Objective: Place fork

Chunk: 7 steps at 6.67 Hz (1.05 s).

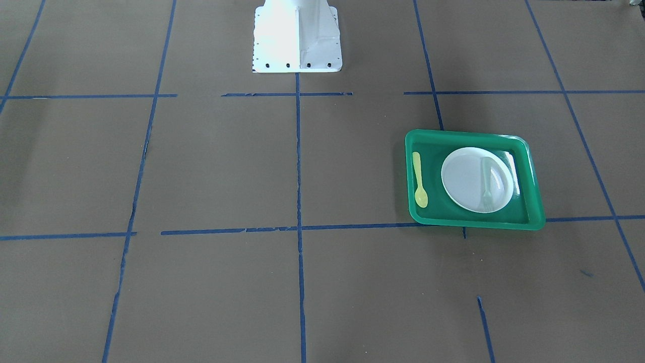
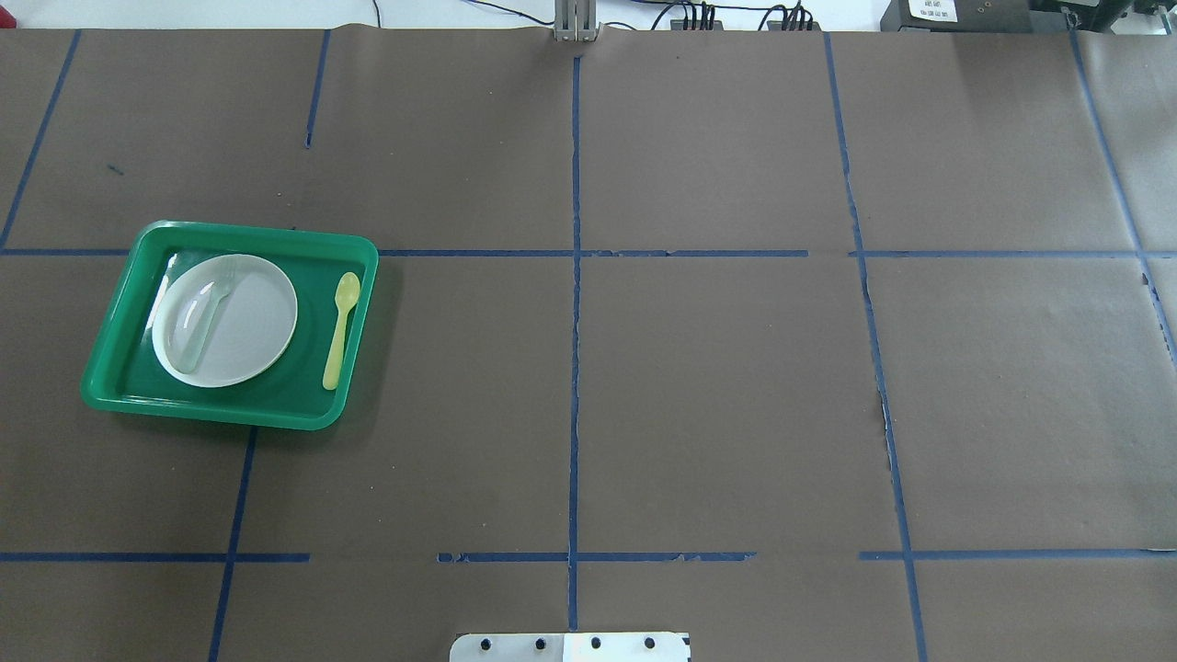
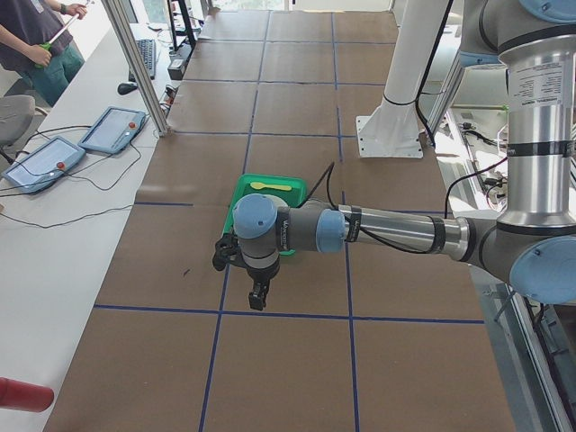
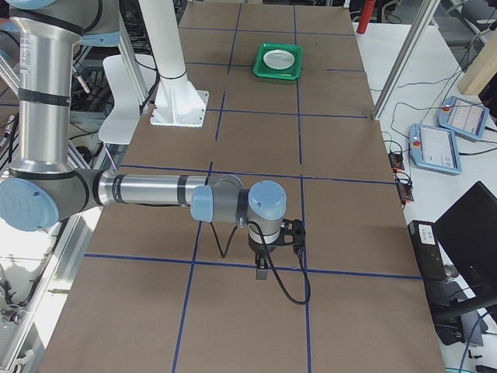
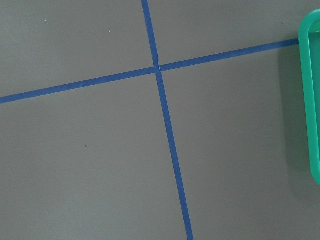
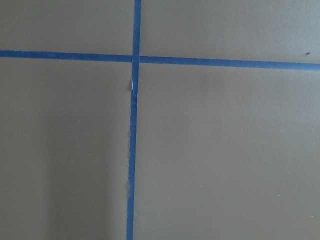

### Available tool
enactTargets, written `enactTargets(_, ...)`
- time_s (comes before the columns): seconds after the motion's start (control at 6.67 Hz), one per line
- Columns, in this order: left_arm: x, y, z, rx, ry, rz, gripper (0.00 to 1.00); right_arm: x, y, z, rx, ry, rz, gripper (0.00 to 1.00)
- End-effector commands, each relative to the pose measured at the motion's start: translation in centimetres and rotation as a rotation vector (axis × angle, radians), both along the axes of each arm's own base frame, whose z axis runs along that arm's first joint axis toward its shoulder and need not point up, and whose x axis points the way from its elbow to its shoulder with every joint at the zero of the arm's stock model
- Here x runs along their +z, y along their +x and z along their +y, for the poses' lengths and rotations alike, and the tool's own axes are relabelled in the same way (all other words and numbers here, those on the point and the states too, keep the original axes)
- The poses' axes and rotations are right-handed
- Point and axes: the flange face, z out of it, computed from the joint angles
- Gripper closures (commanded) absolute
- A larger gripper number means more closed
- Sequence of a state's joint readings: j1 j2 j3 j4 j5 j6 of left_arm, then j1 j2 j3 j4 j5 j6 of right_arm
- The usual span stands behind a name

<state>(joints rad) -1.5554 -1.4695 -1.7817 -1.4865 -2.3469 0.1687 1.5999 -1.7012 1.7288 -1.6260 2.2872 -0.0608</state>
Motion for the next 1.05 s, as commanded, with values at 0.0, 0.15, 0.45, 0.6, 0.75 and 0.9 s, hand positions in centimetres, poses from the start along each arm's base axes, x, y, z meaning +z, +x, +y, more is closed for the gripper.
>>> enactTargets(0.0, -0.1, 0.0, 0.0, -0.001, 0.001, -0.001, 0.0, 0.0, 0.0, 0.0, 0.001, -0.001, 0.0, 0.0)
enactTargets(0.15, 0.9, 0.0, 0.1, -0.001, -0.018, -0.002, 0.0, 0.0, 0.0, 0.0, 0.0, 0.0, 0.0, 0.0)
enactTargets(0.45, -0.6, 0.0, -0.2, 0.0, 0.014, -0.003, 0.0, 0.0, 0.0, 0.0, 0.0, 0.0, 0.0, 0.0)
enactTargets(0.6, -1.6, 0.0, -1.4, -0.001, 0.035, -0.001, 0.0, 0.0, 0.0, 0.0, 0.0, 0.0, 0.0, 0.0)
enactTargets(0.75, -3.0, 0.0, -2.1, -0.005, 0.062, -0.002, 0.0, 0.0, 0.0, 0.0, 0.0, 0.0, 0.0, 0.0)
enactTargets(0.9, -4.3, 0.3, -2.2, -0.014, 0.073, -0.006, 0.0, 0.0, 0.0, 0.0, 0.0, 0.0, 0.0, 0.0)
